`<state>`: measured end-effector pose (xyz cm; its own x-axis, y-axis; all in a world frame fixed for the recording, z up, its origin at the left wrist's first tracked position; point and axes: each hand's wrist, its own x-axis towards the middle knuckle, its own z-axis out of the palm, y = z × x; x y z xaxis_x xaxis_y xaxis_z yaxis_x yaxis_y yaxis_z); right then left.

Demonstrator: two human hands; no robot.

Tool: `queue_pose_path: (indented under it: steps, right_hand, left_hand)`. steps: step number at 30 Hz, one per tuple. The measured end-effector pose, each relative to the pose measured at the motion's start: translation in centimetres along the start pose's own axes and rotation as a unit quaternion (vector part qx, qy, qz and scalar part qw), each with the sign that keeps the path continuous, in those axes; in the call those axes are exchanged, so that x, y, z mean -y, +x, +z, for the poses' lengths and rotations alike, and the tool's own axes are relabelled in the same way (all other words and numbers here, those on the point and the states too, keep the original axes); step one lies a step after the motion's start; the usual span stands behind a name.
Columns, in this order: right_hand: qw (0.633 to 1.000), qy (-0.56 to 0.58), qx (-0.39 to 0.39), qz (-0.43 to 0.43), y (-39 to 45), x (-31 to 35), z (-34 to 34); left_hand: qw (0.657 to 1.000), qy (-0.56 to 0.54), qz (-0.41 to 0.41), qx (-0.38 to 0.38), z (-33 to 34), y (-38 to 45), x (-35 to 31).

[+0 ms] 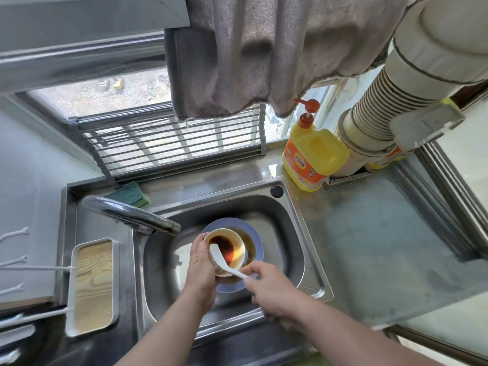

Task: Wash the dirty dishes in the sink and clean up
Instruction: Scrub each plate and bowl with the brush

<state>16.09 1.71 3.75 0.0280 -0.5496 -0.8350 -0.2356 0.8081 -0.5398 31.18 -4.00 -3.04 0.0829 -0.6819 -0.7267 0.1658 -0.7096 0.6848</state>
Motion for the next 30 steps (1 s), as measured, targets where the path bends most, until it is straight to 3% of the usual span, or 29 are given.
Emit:
queue_pose_path:
  steps: [2, 3, 6, 7, 9, 10, 12, 18, 23, 27, 30]
  right_hand:
    - [0.994, 0.097, 0.021, 0.054, 0.2, 0.3, 0.2]
    - [0.993, 0.093, 0.028, 0.059, 0.0, 0.4, -0.1]
    - [0.996, -0.09, 0.001, 0.001, -0.6, 0.7, -2.0]
    - [0.975, -0.217, -0.028, -0.032, -0.8, 1.0, -2.9]
    - [0.883, -0.453, -0.082, -0.094, -1.1, 1.8, -4.2]
    - [0.846, -0.509, -0.098, -0.124, -1.1, 2.2, -4.3]
    - [0.817, -0.551, -0.086, -0.143, -1.2, 2.6, -4.0]
    - [0.91, -0.4, -0.028, -0.11, -1.0, 1.4, -1.6]
    - [0.89, -0.421, -0.112, -0.135, 0.0, 0.5, -1.8]
    - [0.893, -0.432, -0.081, -0.091, -0.4, -0.2, -1.4]
    - [0.911, -0.402, -0.038, -0.089, -0.9, 0.7, -0.6]
  left_hand:
    - [1.0, -0.008, -0.003, 0.008, 0.3, -0.3, 0.5]
    - [1.0, -0.004, -0.002, 0.009, 0.1, -0.2, 0.5]
    - [0.999, 0.044, 0.014, 0.02, -1.1, 0.4, 0.3]
    - [0.997, 0.064, 0.021, 0.026, -1.6, 0.6, 0.2]
    - [0.993, 0.105, 0.019, 0.045, -2.1, 0.9, -0.2]
    - [0.991, 0.124, 0.013, 0.056, -2.1, 0.9, -0.5]
    - [0.986, 0.153, 0.0, 0.063, -1.9, 0.9, -1.3]
    - [0.985, 0.161, -0.054, 0.02, -1.6, 1.0, -1.5]
    - [0.983, 0.133, -0.118, 0.036, -2.2, 0.7, -1.2]
    - [0.979, 0.139, -0.14, 0.052, -2.9, 1.4, -1.1]
    - [0.976, 0.122, -0.178, 0.02, -2.4, 1.2, -0.5]
